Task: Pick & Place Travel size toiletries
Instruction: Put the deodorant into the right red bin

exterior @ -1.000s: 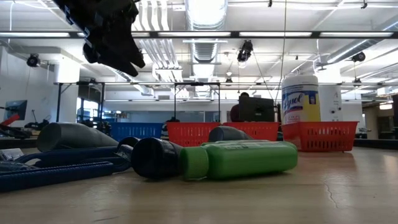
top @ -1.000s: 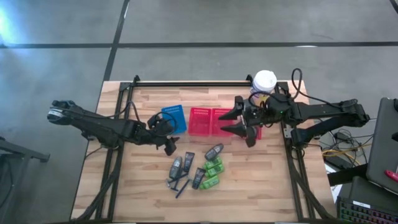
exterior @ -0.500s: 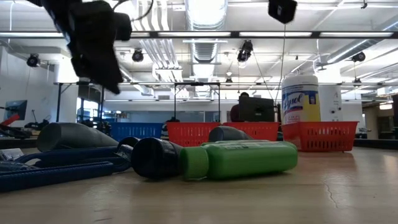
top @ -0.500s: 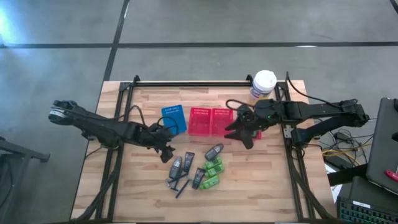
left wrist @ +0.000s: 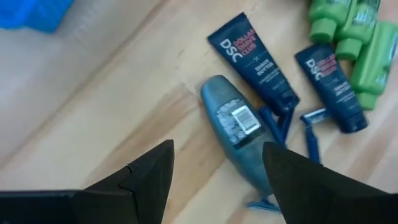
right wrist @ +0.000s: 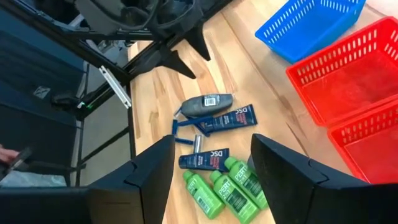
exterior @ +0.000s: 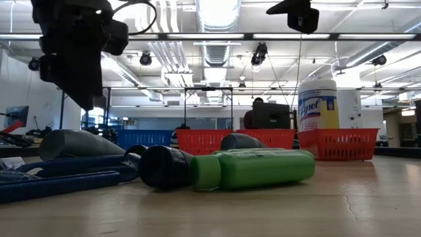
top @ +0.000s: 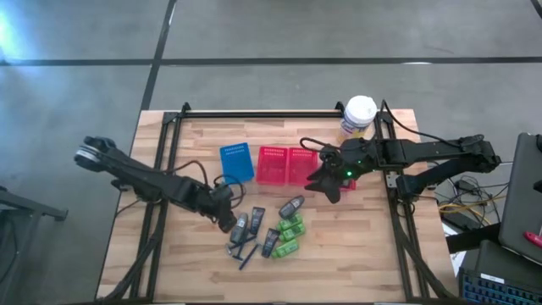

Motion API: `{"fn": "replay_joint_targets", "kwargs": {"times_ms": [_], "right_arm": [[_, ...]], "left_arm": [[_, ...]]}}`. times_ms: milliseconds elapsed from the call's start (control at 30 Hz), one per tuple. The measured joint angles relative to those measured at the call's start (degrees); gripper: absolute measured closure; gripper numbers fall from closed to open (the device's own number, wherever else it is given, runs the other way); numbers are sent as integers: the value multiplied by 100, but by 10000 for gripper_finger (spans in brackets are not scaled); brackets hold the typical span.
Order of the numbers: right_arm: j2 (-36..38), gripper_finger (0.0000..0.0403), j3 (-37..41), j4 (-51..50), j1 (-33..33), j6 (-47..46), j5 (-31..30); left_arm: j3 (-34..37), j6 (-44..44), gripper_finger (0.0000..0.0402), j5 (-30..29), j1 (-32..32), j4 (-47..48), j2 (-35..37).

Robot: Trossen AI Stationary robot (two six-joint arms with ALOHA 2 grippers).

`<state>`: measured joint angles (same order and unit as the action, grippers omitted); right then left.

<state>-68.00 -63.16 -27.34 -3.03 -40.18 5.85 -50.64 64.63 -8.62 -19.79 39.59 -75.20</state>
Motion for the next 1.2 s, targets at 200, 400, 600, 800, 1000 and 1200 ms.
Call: {"fn": "replay_joint_targets", "kwargs": {"times_ms": [200, 400, 600, 800, 1000, 1200], "right_arm": [[-13, 186, 0, -128, 0, 2, -3], [-16, 188, 0, -396, -1, 4, -3], [-16, 181, 2, -603, -11, 10, -2], [-16, 170, 4, -641, -98, 50, 2], [-16, 159, 7, -681, -213, 74, 2], [-16, 151, 7, -699, -236, 76, 2]], "left_arm": [[-279, 905, 151, -29, -188, 9, -467], [-787, 1477, 151, 16, -528, 6, -1255], [-1454, 1589, 151, 21, -708, 496, -1938], [-1767, 1607, 151, 10, -736, 693, -2372], [-1712, 1577, 151, -128, -438, 713, -2307], [-1610, 1027, 151, 362, 135, 433, -2414]]}}
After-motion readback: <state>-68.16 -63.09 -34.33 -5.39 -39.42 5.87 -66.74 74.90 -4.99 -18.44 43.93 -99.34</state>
